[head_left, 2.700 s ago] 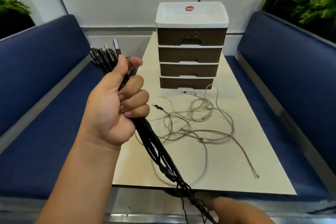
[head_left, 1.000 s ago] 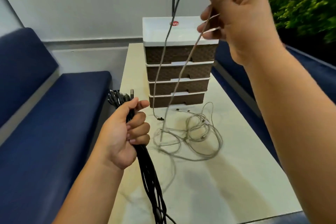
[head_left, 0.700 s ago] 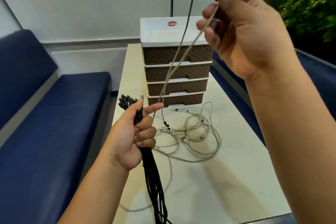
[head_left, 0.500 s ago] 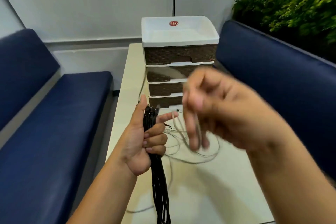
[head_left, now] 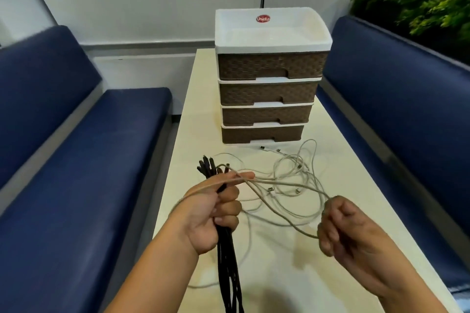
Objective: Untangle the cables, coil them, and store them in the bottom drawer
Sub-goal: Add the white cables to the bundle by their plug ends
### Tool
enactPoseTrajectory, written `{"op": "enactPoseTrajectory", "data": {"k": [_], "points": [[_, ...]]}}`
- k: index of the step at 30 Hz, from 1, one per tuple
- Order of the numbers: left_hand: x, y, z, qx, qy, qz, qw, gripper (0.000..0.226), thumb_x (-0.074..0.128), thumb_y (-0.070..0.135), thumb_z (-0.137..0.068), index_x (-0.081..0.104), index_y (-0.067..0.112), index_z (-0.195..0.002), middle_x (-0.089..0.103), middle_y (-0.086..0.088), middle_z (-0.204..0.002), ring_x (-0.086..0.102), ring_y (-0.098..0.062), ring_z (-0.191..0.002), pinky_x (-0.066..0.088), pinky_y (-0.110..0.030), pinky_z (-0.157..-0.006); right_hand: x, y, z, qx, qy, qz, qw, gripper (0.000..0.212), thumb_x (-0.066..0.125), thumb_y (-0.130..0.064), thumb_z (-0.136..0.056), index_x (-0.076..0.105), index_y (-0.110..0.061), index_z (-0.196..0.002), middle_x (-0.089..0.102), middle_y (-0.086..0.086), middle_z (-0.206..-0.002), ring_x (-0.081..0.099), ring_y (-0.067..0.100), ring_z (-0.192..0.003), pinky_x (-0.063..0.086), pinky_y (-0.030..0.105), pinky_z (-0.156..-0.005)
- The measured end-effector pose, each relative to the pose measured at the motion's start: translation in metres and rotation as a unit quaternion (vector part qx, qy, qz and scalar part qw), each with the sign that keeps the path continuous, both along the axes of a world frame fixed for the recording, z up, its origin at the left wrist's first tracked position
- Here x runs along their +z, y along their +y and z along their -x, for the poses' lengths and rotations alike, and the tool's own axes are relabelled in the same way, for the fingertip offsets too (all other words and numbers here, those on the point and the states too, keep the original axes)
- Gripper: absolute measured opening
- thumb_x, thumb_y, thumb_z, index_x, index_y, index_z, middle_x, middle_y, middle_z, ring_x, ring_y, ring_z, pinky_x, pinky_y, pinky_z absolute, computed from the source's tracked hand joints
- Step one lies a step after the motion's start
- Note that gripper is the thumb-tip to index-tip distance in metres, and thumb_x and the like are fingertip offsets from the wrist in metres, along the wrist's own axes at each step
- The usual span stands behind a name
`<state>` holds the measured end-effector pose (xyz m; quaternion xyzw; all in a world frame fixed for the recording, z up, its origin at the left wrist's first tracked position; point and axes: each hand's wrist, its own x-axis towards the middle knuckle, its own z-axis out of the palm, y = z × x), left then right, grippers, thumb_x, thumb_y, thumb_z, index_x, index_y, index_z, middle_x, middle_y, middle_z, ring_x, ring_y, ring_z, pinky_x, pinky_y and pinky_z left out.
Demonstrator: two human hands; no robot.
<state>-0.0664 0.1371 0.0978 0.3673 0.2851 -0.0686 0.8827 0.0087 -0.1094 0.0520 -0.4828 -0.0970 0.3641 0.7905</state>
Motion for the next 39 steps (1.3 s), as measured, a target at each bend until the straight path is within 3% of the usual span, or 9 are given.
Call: {"op": "enactPoseTrajectory", "data": {"k": [5,8,13,28,30,33,35,37,39], "points": [[0.001,0.005,0.004,-0.012,-0.019,-0.025,0.999,0.059,0.062,0.017,-0.079,0.052,0.0,-0.134,0.015,0.008,-0.055,0.013,-0.004,-0.038,0.008,-0.017,-0.039,-0.005,-0.006,-0.014,-0.079,-0.021,0.013,0.997,0.02,0.055,-0.017,-0.09,0.048,-0.009,-0.073,0.021,0.006,-0.063,0.021,0.013,-0.045,0.02,0.024,-0.045],[0.005,0.006,0.006,0.001,-0.049,-0.006,0.999,0.069,0.071,0.038,-0.072,0.059,0.002,-0.13,0.017,0.009,-0.052,0.013,-0.003,-0.037,0.008,-0.017,-0.039,-0.007,-0.021,-0.011,0.106,-0.09,0.074,0.987,0.032,0.082,-0.029,-0.073,0.062,-0.004,-0.076,0.027,0.011,-0.061,0.025,0.013,-0.045,0.025,0.021,-0.045],[0.005,0.002,0.002,0.042,-0.053,0.0,0.998,0.052,0.063,0.052,-0.083,0.069,0.009,-0.112,0.017,0.009,-0.049,0.014,-0.002,-0.034,0.01,-0.015,-0.034,0.016,-0.009,0.0,0.419,-0.204,0.223,0.856,0.009,0.075,-0.018,-0.085,0.077,-0.013,-0.091,0.068,0.004,-0.083,0.059,0.011,-0.074,0.046,0.022,-0.071],[0.014,-0.003,0.003,0.132,-0.093,-0.078,0.984,0.036,0.045,0.043,-0.099,0.061,0.013,-0.092,0.02,0.008,-0.048,0.016,-0.003,-0.034,0.01,-0.016,-0.037,-0.043,-0.027,-0.01,0.402,-0.195,0.552,0.704,0.017,0.069,-0.019,-0.081,0.073,-0.03,-0.069,0.069,-0.006,-0.074,0.064,0.011,-0.071,0.051,0.017,-0.063],[0.02,-0.004,0.005,0.104,-0.095,-0.094,0.986,0.033,0.043,0.04,-0.1,0.058,0.013,-0.09,0.021,0.008,-0.049,0.016,-0.004,-0.035,0.009,-0.017,-0.038,-0.031,-0.028,-0.013,0.391,-0.236,0.556,0.695,0.009,0.078,-0.038,-0.075,0.075,-0.035,-0.084,0.071,-0.012,-0.094,0.064,0.002,-0.085,0.049,0.011,-0.073],[0.03,-0.021,0.011,0.0,-0.104,-0.13,0.986,0.032,0.045,0.041,-0.099,0.056,0.015,-0.085,0.021,0.007,-0.05,0.014,-0.006,-0.039,0.007,-0.02,-0.041,-0.003,-0.021,-0.022,0.341,-0.355,0.565,0.663,0.037,0.07,-0.059,-0.078,0.067,-0.043,-0.112,0.06,-0.023,-0.118,0.055,-0.006,-0.108,0.04,0.01,-0.091],[0.034,-0.039,0.015,-0.066,-0.121,-0.149,0.979,0.033,0.045,0.041,-0.097,0.056,0.015,-0.081,0.02,0.006,-0.05,0.012,-0.007,-0.04,0.008,-0.017,-0.041,0.012,-0.002,-0.023,0.249,-0.378,0.498,0.739,0.032,0.056,-0.055,-0.09,0.069,-0.034,-0.109,0.067,-0.019,-0.111,0.059,-0.004,-0.103,0.044,0.016,-0.092],[0.036,-0.058,0.018,-0.117,-0.14,-0.157,0.971,0.034,0.045,0.041,-0.097,0.058,0.015,-0.078,0.02,0.005,-0.049,0.012,-0.007,-0.04,0.011,-0.013,-0.04,0.019,0.024,-0.022,0.19,-0.249,0.353,0.881,0.039,0.045,-0.043,-0.1,0.07,-0.013,-0.099,0.073,-0.003,-0.093,0.066,0.01,-0.088,0.051,0.029,-0.085],[0.036,-0.073,0.02,-0.155,-0.154,-0.165,0.962,0.035,0.043,0.04,-0.099,0.058,0.016,-0.078,0.019,0.005,-0.049,0.011,-0.006,-0.04,0.012,-0.012,-0.041,0.025,0.048,-0.018,0.176,-0.07,0.199,0.961,0.046,0.041,-0.039,-0.101,0.062,0.001,-0.093,0.065,0.012,-0.078,0.064,0.022,-0.074,0.054,0.036,-0.072]]}}
